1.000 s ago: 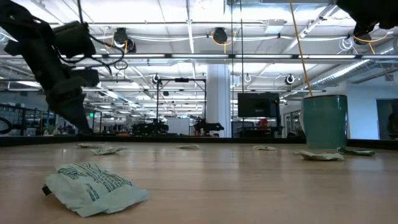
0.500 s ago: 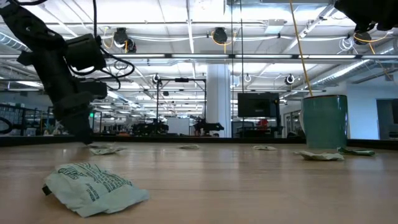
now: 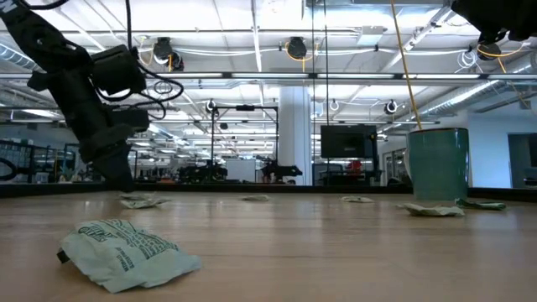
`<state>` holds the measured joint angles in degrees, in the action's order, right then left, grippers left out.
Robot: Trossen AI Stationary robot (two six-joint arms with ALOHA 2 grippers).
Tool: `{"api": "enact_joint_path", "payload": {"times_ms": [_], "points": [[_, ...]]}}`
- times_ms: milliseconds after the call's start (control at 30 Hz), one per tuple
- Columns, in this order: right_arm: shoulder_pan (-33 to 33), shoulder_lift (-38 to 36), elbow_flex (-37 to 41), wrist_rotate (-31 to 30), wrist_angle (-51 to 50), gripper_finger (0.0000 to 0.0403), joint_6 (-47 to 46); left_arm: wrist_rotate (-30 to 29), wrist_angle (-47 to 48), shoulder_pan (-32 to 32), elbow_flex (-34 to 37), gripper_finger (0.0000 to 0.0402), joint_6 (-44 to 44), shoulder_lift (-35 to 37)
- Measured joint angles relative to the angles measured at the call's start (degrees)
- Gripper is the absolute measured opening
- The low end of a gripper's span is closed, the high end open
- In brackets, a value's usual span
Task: Pick and place Stevia / Truvia into bins
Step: Put the stevia packet into the transparent container
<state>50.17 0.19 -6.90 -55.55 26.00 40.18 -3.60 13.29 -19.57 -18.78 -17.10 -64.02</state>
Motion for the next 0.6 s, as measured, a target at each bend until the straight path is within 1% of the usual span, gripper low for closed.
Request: {"api": "enact_joint_path", "payload": {"times_ms": [167,300,367,500,533,600], "points": [[0.0,0.0,0.0,0.0,0.0,0.0073,0.0,0.0,-3.2,0.0,0.7,0.0122,0.1,-3.7],[0.0,0.0,0.0,0.0,0.0,0.0073,0.0,0.0,-4.4,0.0,0.8,0.0116,3.2,-4.9],[0.0,0.0,0.0,0.0,0.0,0.0073,0.0,0.2,-4.5,0.1,0.8,0.0097,5.1,-4.9],[0.0,0.0,0.0,0.0,0.0,0.0073,0.0,1.0,-4.6,0.5,0.9,0.0019,7.4,-4.8],[0.0,0.0,0.0,0.0,0.0,0.0073,0.0,0.8,-4.8,0.9,0.9,0.0011,7.5,-4.8],[0.0,0.0,0.0,0.0,0.0,0.0073,0.0,0.6,-4.3,2.2,0.2,0.0008,8.5,-4.8]]}}
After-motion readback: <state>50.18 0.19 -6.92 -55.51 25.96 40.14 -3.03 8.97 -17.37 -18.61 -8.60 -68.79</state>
